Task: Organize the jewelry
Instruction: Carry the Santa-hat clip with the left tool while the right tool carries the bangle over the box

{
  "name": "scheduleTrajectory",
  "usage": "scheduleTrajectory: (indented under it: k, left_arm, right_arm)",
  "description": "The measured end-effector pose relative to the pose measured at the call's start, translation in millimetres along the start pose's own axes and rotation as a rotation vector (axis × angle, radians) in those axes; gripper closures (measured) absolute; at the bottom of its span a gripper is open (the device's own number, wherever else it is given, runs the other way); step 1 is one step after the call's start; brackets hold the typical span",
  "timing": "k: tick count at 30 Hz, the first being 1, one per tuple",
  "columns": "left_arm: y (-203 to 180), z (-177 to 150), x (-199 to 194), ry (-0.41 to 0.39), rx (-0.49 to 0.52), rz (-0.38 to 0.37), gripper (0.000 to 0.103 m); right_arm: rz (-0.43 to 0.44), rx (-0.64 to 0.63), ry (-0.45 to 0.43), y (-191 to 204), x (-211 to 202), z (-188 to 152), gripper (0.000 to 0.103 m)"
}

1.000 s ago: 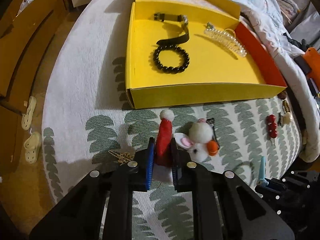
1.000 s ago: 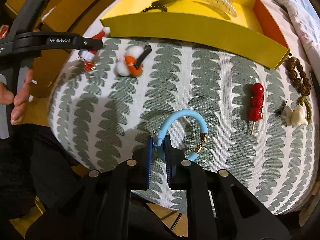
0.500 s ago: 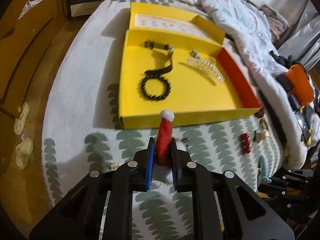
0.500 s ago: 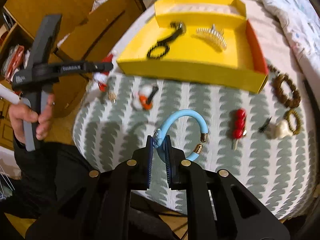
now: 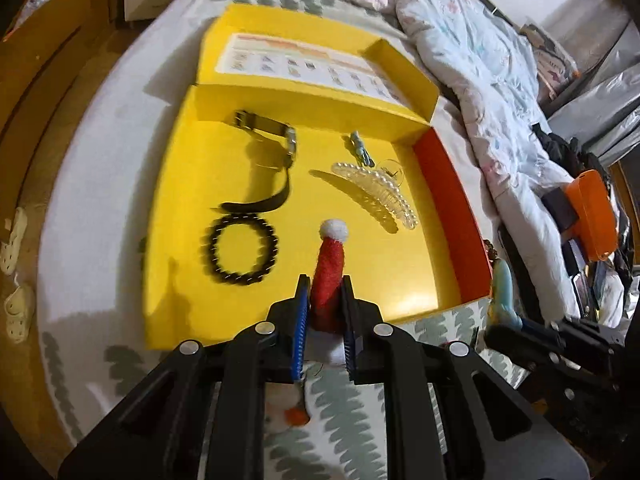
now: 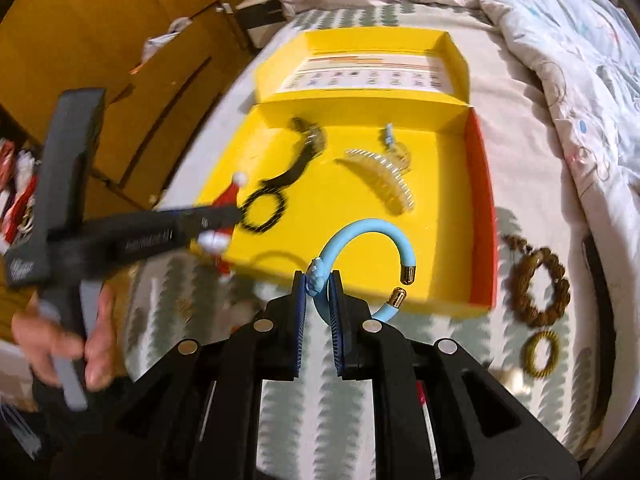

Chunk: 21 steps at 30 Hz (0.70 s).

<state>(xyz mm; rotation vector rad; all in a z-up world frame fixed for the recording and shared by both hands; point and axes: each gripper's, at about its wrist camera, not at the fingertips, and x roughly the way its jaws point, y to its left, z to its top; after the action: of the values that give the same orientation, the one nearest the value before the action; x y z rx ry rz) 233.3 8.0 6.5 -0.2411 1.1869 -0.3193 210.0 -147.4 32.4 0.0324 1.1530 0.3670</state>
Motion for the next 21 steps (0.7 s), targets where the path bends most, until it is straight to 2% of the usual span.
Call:
scheduleTrajectory:
  k: [6,13,21]
  left_arm:
    - [-13.2,27.0,31.5,0.032,0.02,0.035,0.088]
    - [-9.9,36.9,69.9,0.101,0.049,0.083,0.088]
    - [-11.2,45.3,89.8,0.128,0.064,0.103,0.088]
  right_arm:
    - [0.001,0.033,0.058,-22.6,47.6,21.9,0.09]
    - [0.019,0.062,0.117,-40.5,89.0,34.5,0.09]
    - [0.0,0.073,0.159,-45.2,111.9,32.7,0.09]
